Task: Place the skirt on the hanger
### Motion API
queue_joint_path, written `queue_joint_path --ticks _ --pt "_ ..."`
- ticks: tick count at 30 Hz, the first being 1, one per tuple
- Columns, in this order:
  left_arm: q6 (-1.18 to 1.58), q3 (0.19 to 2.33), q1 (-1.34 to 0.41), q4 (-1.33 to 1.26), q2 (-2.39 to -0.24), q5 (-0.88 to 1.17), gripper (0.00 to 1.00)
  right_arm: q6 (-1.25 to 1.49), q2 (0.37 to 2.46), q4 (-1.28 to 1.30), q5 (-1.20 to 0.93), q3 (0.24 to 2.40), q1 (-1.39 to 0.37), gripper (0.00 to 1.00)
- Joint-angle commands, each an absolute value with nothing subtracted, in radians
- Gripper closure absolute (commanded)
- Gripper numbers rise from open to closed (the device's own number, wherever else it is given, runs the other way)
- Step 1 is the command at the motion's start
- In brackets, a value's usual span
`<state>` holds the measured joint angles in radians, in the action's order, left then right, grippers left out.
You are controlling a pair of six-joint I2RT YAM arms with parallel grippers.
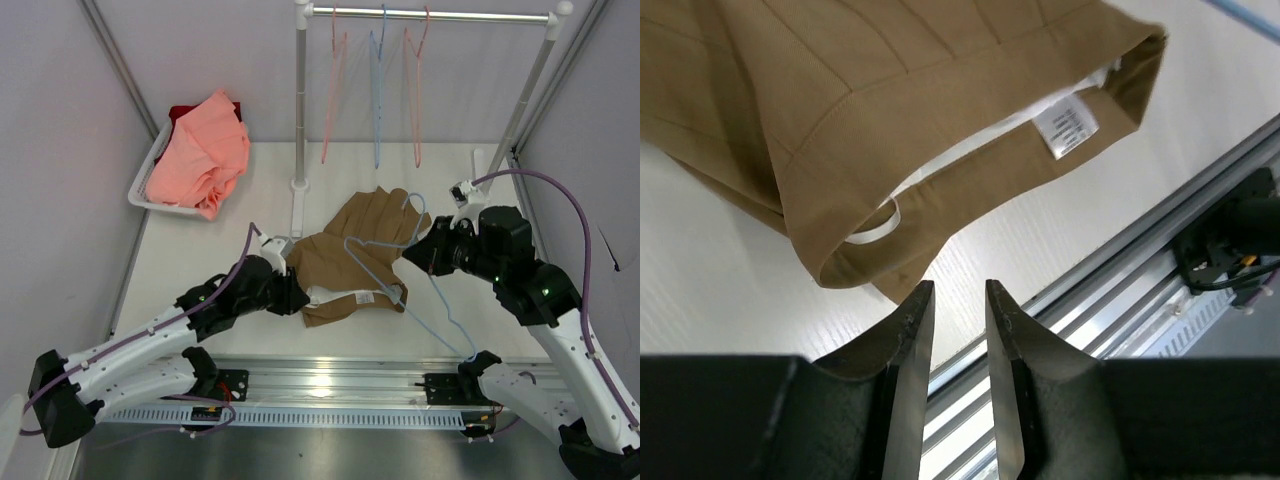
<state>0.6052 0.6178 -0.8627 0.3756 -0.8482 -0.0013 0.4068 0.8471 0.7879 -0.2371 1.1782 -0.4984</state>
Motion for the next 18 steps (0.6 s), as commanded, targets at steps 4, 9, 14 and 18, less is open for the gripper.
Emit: queue_joint_path --ticks 4,9,14,18 --pt "0.684 0.62 -0.925 0.285 -0.98 -0.109 0.69 0.446 0.784 0.742 -0.465 1.078 -0.555 1.0" --pt "0.692 0.667 -0.945 0.287 -1.103 -0.155 0.73 0.413 0.773 0.811 -0.465 1.057 -0.591 1.0" --pt "0.687 0.701 -0.972 0.285 -1.204 -0.192 0.73 0.408 0.747 0.836 -0.442 1.023 -0.598 1.0" --pt "0.687 0.742 -1.005 0.29 -1.297 -0.233 0.73 0.41 0.739 0.822 -0.428 1.003 -0.598 1.0"
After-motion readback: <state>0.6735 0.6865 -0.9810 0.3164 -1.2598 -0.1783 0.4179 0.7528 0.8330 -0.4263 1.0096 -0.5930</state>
